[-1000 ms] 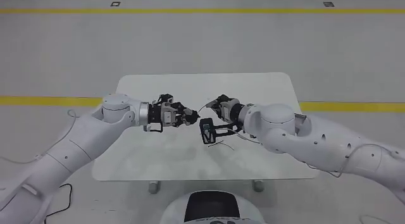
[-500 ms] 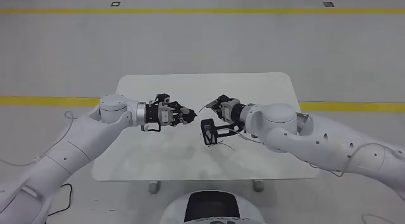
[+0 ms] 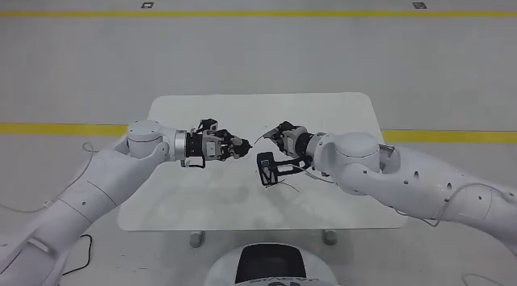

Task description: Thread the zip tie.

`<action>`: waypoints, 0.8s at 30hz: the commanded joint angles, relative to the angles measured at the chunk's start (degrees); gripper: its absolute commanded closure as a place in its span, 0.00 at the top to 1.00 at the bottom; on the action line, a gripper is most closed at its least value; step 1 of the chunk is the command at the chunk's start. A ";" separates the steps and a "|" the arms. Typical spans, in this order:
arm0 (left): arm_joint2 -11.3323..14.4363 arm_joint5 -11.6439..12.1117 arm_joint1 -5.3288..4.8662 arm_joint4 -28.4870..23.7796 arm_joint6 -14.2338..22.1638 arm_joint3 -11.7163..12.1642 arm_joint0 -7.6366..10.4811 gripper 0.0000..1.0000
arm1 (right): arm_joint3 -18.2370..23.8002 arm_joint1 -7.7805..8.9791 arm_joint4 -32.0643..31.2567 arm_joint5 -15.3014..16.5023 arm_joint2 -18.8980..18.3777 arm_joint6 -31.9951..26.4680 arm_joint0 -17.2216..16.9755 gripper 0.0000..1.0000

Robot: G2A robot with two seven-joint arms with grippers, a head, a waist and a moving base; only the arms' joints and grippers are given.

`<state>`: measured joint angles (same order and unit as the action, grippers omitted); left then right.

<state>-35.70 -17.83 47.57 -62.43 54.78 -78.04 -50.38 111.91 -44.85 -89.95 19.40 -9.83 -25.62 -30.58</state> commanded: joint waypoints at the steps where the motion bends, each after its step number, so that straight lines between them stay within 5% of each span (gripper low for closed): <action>1: -0.29 0.09 0.03 0.08 -0.64 -0.42 -0.34 0.00 | -0.26 -0.06 0.00 0.08 -0.41 0.21 -0.52 0.00; 24: -3.56 -0.39 0.08 1.07 1.74 -1.71 -2.59 0.00 | 0.16 -0.50 0.00 0.08 0.09 -0.42 -0.32 0.00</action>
<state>-39.18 -18.15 47.63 -61.41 56.58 -79.71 -52.91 112.07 -45.33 -89.95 19.48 -9.74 -26.04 -30.90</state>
